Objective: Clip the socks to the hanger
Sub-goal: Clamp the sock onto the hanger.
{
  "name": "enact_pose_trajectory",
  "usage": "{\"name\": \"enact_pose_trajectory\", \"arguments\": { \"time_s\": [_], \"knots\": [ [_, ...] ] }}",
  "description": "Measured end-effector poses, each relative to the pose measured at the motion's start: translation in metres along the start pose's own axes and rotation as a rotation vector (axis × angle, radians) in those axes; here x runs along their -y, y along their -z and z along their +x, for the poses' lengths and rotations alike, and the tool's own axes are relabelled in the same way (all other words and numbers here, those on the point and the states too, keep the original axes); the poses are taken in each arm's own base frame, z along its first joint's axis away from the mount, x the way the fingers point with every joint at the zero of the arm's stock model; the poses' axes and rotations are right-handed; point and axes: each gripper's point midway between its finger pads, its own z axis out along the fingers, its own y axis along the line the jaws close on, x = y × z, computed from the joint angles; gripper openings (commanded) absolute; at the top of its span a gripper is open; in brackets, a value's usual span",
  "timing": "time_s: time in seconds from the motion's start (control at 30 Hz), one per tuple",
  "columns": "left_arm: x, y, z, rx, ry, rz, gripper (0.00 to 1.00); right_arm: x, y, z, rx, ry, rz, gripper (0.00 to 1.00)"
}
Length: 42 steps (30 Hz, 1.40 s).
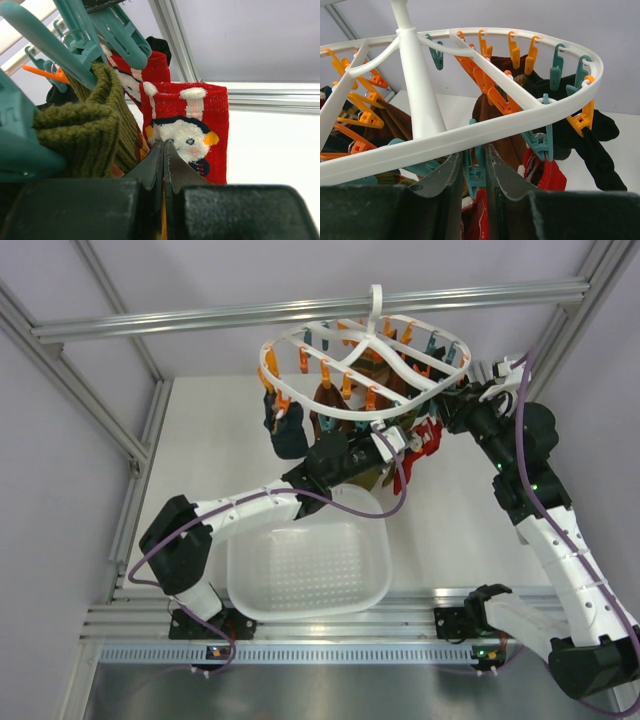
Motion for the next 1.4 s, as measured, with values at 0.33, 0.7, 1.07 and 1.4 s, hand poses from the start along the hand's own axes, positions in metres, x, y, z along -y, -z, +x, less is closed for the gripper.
{"name": "enact_pose_trajectory", "arguments": {
  "time_s": [0.33,0.7,1.07,1.4],
  "knots": [
    [-0.003,0.0,-0.003,0.013,0.017,-0.012,0.0,-0.001,0.0,0.0,-0.002,-0.016,-0.006,0.0],
    [-0.01,-0.001,-0.007,0.028,0.016,-0.046,0.0,-0.002,0.0,0.0,-0.002,-0.024,-0.011,0.0],
    [-0.013,-0.001,-0.011,0.041,0.011,-0.057,0.0,-0.002,0.0,0.0,-0.003,-0.022,-0.012,0.0],
    [-0.016,-0.002,-0.016,0.059,0.009,-0.071,0.0,-0.001,0.0,0.0,-0.001,-0.021,-0.009,0.0]
  ]
}}
